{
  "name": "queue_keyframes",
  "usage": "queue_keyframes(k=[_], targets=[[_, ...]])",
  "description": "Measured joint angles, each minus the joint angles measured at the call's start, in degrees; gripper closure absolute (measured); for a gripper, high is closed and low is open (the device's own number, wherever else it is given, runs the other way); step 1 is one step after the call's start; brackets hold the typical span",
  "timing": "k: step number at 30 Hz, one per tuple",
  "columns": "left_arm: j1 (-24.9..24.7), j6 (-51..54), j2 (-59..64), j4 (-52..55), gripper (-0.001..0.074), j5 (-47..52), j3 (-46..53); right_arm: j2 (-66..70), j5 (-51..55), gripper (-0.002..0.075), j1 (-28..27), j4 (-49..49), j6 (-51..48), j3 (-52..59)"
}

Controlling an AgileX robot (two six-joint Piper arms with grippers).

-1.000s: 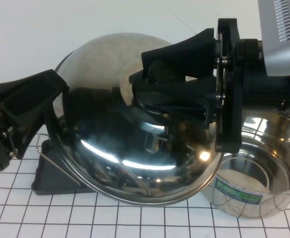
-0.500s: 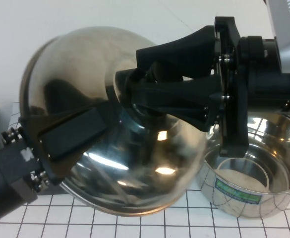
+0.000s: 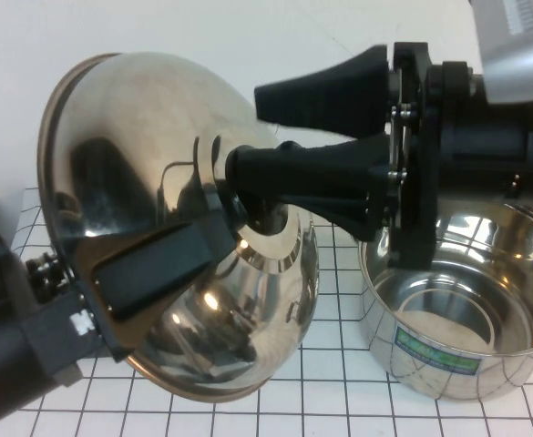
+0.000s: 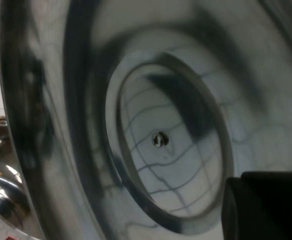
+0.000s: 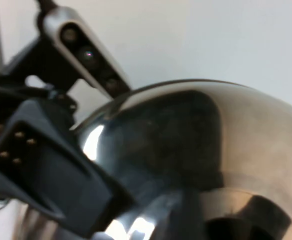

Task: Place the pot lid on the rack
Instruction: Hand over the pot lid, then place the pot lid on the pot rack

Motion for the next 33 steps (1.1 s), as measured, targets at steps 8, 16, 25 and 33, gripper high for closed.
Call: queue_keyframes(k=[8, 16, 25, 33], targets=[[0.00, 1.01, 0.22, 0.57, 0.0623, -1.87, 0.00, 0.00, -3.62, 0.0045, 0.00, 0.11, 2.03, 0.00], [0.00, 3.77, 0.34, 0.42, 0.0623, -12.59, 0.00, -6.62, -3.85, 0.0043, -7.06, 0.11, 4.15, 0.00], [0.00, 3.97, 6.14, 7.20, 0.0623, -19.31, -2.65, -18.54, -2.06, 0.0516, -13.30, -21.29, 16.95, -0.03], [1.36, 4.68, 15.77, 20.80, 0.0623, -19.18, -11.56, -20.90, 3.70, 0.0718, -13.35, -41.98, 29.91, -0.03]])
